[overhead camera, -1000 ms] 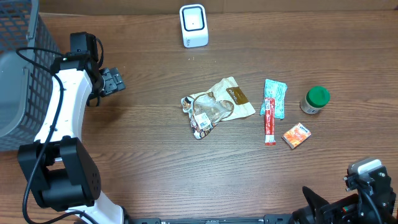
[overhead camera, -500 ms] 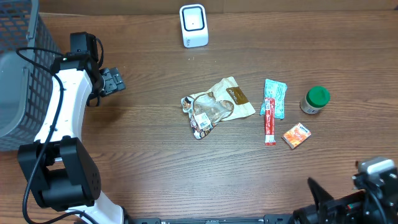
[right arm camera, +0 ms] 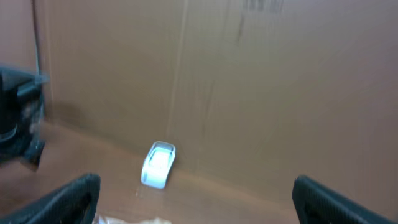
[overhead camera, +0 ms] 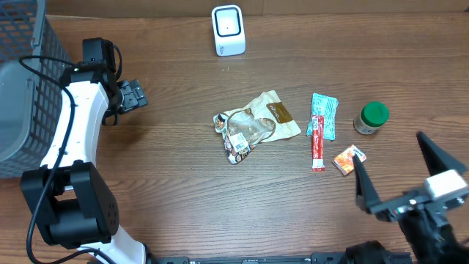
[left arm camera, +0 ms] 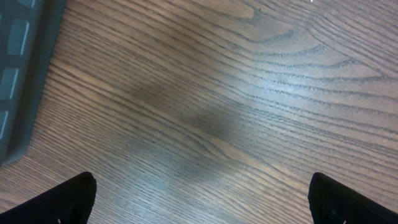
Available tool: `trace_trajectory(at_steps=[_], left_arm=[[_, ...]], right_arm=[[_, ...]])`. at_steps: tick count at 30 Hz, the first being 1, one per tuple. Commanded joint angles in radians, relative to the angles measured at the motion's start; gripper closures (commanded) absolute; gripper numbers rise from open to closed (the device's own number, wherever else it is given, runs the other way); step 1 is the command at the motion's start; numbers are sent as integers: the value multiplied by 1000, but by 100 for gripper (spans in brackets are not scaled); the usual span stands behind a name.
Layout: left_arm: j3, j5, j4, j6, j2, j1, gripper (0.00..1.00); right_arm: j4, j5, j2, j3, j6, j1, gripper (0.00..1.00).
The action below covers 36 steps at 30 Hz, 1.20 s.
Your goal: Scan the item barcode
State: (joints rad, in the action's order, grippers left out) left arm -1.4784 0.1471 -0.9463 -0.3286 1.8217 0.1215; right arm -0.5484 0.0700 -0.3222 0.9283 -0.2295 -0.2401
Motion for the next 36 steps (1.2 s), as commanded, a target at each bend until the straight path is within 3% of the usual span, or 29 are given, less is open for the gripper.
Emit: trace_trajectory(at_steps=[1, 7, 18, 36], left_arm=[[1, 10, 2, 23, 2, 3, 0], [1, 10, 2, 23, 2, 3, 0], [1, 10, 2, 23, 2, 3, 0], [1, 10, 2, 23, 2, 3, 0]], right_arm=[[151, 50, 61, -166, -7, 12, 0], [534, 110, 191, -504, -7, 12, 0], [834, 154, 320, -870, -7, 11, 0], [489, 179, 319, -921, -3, 11, 0]])
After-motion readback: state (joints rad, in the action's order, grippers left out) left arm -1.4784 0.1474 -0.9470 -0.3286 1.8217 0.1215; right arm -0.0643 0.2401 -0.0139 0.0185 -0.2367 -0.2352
